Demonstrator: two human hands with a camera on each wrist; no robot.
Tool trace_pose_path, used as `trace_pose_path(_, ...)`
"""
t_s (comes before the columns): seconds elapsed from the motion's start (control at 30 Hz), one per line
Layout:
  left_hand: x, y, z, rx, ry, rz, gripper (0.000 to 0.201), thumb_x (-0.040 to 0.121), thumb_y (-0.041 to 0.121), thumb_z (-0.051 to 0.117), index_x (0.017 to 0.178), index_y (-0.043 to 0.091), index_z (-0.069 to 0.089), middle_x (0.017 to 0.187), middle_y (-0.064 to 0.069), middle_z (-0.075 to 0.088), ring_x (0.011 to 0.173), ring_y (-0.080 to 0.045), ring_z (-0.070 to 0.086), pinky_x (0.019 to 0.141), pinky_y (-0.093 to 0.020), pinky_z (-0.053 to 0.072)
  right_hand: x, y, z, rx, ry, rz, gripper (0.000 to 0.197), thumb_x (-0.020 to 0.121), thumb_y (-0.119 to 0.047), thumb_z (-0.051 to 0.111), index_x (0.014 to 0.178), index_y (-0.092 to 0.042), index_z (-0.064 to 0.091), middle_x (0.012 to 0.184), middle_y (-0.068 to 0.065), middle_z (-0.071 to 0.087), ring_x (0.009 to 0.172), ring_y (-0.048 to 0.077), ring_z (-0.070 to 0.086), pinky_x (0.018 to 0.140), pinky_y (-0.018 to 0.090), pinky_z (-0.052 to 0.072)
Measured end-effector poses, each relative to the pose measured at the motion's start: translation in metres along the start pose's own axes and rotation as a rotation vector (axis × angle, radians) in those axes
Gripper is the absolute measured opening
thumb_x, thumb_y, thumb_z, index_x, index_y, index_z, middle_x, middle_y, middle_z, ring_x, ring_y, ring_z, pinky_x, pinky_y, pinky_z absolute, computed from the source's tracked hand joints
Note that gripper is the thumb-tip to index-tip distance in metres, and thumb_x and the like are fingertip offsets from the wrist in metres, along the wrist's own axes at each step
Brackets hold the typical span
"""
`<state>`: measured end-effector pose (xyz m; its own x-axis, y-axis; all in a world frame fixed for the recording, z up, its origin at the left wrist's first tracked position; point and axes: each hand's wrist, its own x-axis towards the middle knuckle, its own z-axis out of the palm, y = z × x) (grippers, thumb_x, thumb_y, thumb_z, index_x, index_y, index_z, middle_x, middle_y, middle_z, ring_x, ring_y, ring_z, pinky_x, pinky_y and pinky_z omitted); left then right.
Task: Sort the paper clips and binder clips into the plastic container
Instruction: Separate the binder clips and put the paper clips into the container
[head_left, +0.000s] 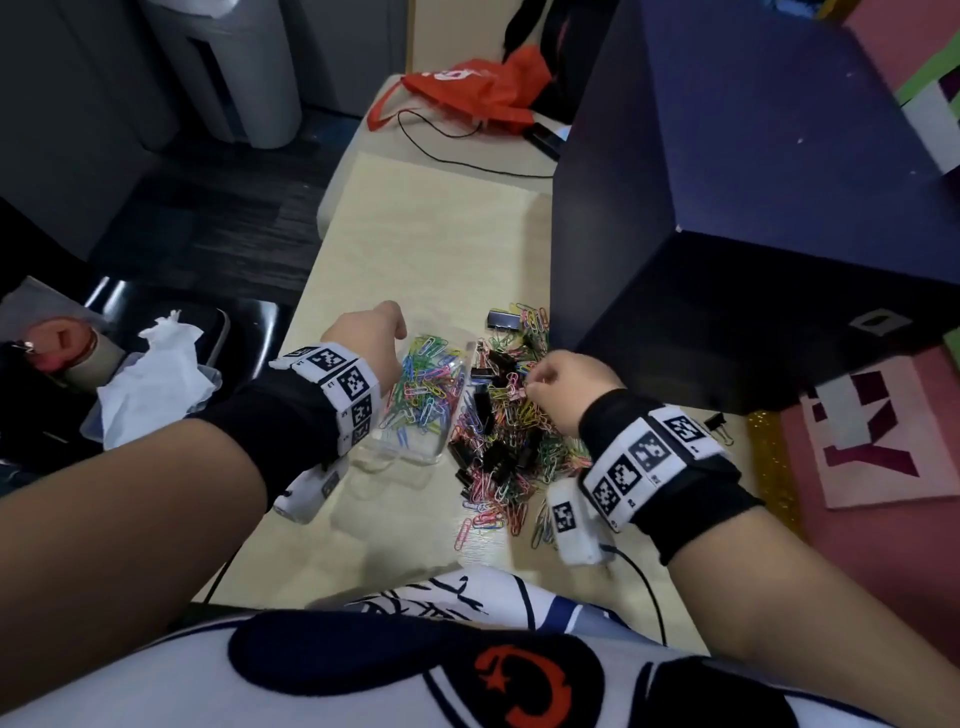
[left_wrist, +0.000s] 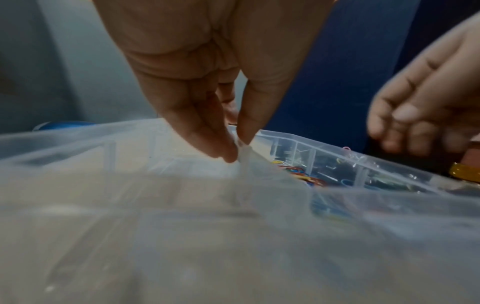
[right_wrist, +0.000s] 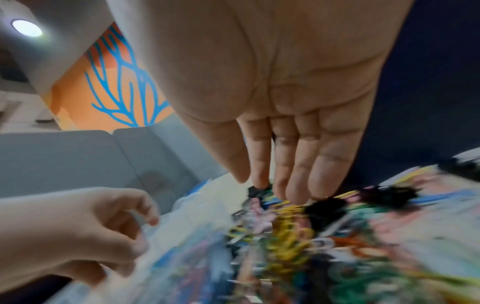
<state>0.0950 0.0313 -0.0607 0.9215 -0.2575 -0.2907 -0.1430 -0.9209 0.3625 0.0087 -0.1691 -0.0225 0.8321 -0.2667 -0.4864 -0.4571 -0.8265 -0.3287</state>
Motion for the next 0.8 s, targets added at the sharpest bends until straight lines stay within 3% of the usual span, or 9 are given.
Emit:
trace_pose_path(0.1, -0.004, 0.013, -0.002, 0.055, 0.042, 0.078, 0.025, 0.085, 0.011, 0.057, 0.109, 0.018, 0.053, 0.110, -0.009, 0.055, 0.095, -0.030, 0.056, 0.080, -0.040, 0.050, 0.002, 0.031, 0.003, -0.182, -0.062, 0.110, 0.020, 0.093, -0.020, 0.055, 0.109, -0.016, 0.066, 0.112, 0.004, 0.066, 0.102, 0.024, 0.061, 0.084, 0.026, 0.047)
trace_pose_path(0.2, -0.016, 0.037, 0.000, 0.176, 0.063, 0.247, 0.025, 0.086, 0.018, 0.054, 0.111, 0.021, 0.056, 0.113, -0.006, 0.053, 0.103, -0.029, 0.052, 0.083, -0.041, 0.048, 0.000, 0.051, 0.014, -0.281, -0.100, 0.125, 0.023, 0.090, -0.016, 0.055, 0.109, -0.018, 0.067, 0.116, 0.005, 0.066, 0.102, 0.025, 0.062, 0.088, 0.028, 0.050)
trace_pose_path(0.3, -0.033, 0.062, 0.011, 0.340, -0.019, 0.429, 0.025, 0.088, 0.020, 0.050, 0.112, 0.018, 0.057, 0.108, -0.005, 0.058, 0.102, -0.027, 0.054, 0.083, -0.041, 0.050, -0.011, 0.058, 0.028, -0.206, -0.070, 0.028, 0.030, 0.087, -0.019, 0.062, 0.116, -0.025, 0.057, 0.123, 0.005, 0.053, 0.101, 0.023, 0.058, 0.090, 0.028, 0.047)
trace_pose_path(0.43, -0.046, 0.082, 0.028, 0.518, -0.194, 0.503, 0.027, 0.088, 0.018, 0.051, 0.115, 0.014, 0.056, 0.107, -0.008, 0.058, 0.102, -0.030, 0.058, 0.078, -0.040, 0.051, -0.022, 0.056, 0.046, -0.142, -0.067, -0.123, 0.062, 0.080, -0.039, 0.070, 0.136, -0.029, 0.044, 0.128, 0.004, 0.041, 0.114, 0.024, 0.051, 0.096, 0.033, 0.045)
trace_pose_path(0.63, -0.057, 0.089, 0.048, 0.643, -0.314, 0.570, 0.034, 0.085, 0.018, 0.059, 0.119, 0.019, 0.056, 0.106, -0.008, 0.054, 0.097, -0.030, 0.059, 0.074, -0.041, 0.054, -0.024, 0.063, 0.062, -0.174, 0.031, -0.189, 0.044, 0.085, -0.012, 0.056, 0.127, -0.022, 0.045, 0.121, 0.007, 0.045, 0.108, 0.030, 0.053, 0.087, 0.037, 0.048)
trace_pose_path(0.8, -0.060, 0.093, 0.052, 0.672, -0.324, 0.538, 0.035, 0.084, 0.015, 0.060, 0.118, 0.016, 0.054, 0.108, -0.009, 0.051, 0.096, -0.029, 0.060, 0.068, -0.039, 0.050, -0.028, 0.073, 0.061, -0.086, 0.103, -0.151, 0.038, 0.089, -0.021, 0.057, 0.126, -0.022, 0.048, 0.125, 0.005, 0.050, 0.112, 0.027, 0.053, 0.089, 0.034, 0.047)
